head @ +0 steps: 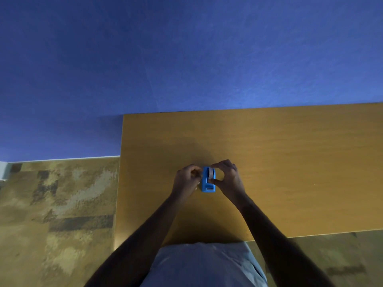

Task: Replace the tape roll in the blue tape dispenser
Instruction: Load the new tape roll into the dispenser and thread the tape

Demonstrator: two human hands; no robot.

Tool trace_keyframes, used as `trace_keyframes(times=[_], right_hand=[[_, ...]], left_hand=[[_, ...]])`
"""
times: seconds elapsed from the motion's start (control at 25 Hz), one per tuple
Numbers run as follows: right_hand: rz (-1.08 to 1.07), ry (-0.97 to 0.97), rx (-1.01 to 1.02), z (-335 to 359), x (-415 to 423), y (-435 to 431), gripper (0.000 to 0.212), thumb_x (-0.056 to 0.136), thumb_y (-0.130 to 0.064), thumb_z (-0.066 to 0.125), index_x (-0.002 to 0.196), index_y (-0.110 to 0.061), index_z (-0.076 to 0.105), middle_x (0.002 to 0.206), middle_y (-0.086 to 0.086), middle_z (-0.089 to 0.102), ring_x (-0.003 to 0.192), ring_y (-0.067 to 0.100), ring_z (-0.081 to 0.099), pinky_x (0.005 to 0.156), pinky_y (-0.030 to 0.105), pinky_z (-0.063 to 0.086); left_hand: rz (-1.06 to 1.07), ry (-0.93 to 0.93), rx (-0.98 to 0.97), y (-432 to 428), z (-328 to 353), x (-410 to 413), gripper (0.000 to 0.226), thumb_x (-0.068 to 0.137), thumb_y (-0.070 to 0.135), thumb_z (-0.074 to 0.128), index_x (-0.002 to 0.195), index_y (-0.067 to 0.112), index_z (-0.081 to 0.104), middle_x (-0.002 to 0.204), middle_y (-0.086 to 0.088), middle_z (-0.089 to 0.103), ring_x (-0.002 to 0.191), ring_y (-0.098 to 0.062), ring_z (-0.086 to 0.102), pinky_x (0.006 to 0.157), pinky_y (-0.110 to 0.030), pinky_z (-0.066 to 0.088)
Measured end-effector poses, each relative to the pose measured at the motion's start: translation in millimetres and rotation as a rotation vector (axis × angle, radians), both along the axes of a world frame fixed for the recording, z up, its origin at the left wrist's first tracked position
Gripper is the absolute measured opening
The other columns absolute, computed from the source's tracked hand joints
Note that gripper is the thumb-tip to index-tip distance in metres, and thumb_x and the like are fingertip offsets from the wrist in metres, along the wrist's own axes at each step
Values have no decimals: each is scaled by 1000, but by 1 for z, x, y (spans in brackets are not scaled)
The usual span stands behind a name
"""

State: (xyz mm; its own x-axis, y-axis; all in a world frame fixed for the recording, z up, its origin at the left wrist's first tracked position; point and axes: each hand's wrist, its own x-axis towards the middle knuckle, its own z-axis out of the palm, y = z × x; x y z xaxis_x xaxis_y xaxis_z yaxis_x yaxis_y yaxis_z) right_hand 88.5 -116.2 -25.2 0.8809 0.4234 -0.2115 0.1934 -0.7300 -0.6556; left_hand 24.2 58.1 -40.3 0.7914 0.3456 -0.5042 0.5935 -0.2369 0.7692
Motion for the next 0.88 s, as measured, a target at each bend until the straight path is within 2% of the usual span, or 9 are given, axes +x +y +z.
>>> trace_keyframes(times=[0.08,0.24,0.44,0.6,0.76,0.88], right_hand=[[9,-9,4,-1,1,0,56,72,-6,99,124,-11,79,122,12,74,114,31,69,103,45,53],[24,-5,-16,-4,3,0,58,71,-8,100,126,-11,79,123,11,74,115,28,69,104,43,53],[38,20,-44,-7,4,2,58,75,-9,98,129,-12,77,126,10,73,118,27,68,107,42,52],[31,30,-50,-9,1,2,55,78,-9,96,130,-11,77,126,11,72,118,28,68,107,45,54],[12,47,-37,-12,-1,2,51,83,-8,92,131,-11,78,126,12,72,117,30,69,104,48,57],[10,60,-65,-14,-4,1,47,90,-12,88,135,-13,75,130,11,71,122,29,66,105,47,57]], left_hand=[[-17,6,4,-2,-2,2,15,98,15,74,112,15,79,79,11,70,59,0,64,49,-17,51],[-41,-19,13,-4,-3,7,20,98,14,72,117,14,79,91,2,76,75,-14,73,67,-38,65],[-47,-19,17,-5,-9,9,24,98,9,72,121,10,78,105,-10,82,91,-27,78,79,-46,66],[-89,-54,45,-4,-9,8,23,99,9,72,121,11,78,106,-8,81,95,-30,78,74,-37,59],[-205,-104,178,-5,-4,9,36,91,2,73,125,12,78,122,-7,79,112,-27,76,93,-42,62],[-312,-134,257,-7,-2,9,44,87,1,73,126,18,78,124,-4,76,113,-27,75,94,-43,61]])
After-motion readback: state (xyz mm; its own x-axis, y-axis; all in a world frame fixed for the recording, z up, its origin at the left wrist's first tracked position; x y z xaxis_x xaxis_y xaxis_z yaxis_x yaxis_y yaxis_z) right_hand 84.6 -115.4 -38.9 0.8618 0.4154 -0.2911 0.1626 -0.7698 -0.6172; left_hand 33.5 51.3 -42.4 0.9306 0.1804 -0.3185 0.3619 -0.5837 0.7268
